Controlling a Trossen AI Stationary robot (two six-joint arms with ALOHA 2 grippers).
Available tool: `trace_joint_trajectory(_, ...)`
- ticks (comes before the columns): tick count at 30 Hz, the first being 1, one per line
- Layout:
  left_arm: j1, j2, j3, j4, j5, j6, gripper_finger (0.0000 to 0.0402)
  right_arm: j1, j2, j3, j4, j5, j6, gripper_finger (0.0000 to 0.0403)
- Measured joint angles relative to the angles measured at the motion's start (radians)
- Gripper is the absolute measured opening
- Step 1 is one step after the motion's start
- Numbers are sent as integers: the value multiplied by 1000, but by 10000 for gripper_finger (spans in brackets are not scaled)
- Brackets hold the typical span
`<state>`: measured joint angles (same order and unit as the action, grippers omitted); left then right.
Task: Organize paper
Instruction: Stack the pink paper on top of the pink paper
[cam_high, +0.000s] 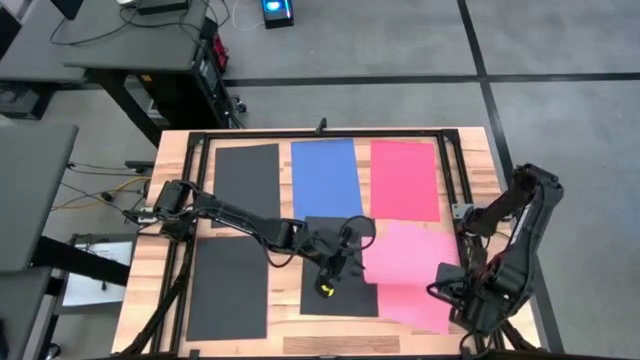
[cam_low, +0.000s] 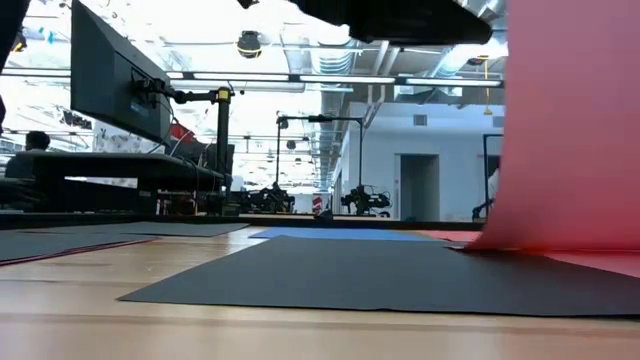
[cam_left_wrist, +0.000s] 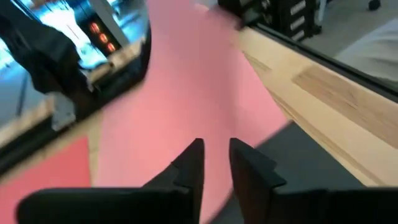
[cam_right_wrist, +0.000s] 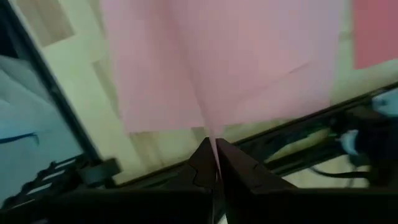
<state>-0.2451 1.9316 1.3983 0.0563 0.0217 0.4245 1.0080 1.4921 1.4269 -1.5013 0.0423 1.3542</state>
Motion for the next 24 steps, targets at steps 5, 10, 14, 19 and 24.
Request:
trace_joint_trajectory(5, -6, 0, 0, -107, -5, -89, 106, 0, 35, 0, 57, -53, 35, 0)
trace_joint_trajectory(10, -7, 0, -18, -207, -4, -174, 109, 0, 66, -2, 122, -104, 45, 0)
trace_joint_trajectory(14, -6, 0, -66, -202, 0, -236, 109, -6, 83, -2, 200, -154, 35, 0)
trace_joint_trajectory(19, -3, 0, -111, -200, 3, -300, 109, -23, 85, -2, 237, -153, 29, 0)
trace_joint_trajectory(24, -3, 0, -114, -203, 3, -322, 109, -43, 85, -2, 230, -152, 25, 16)
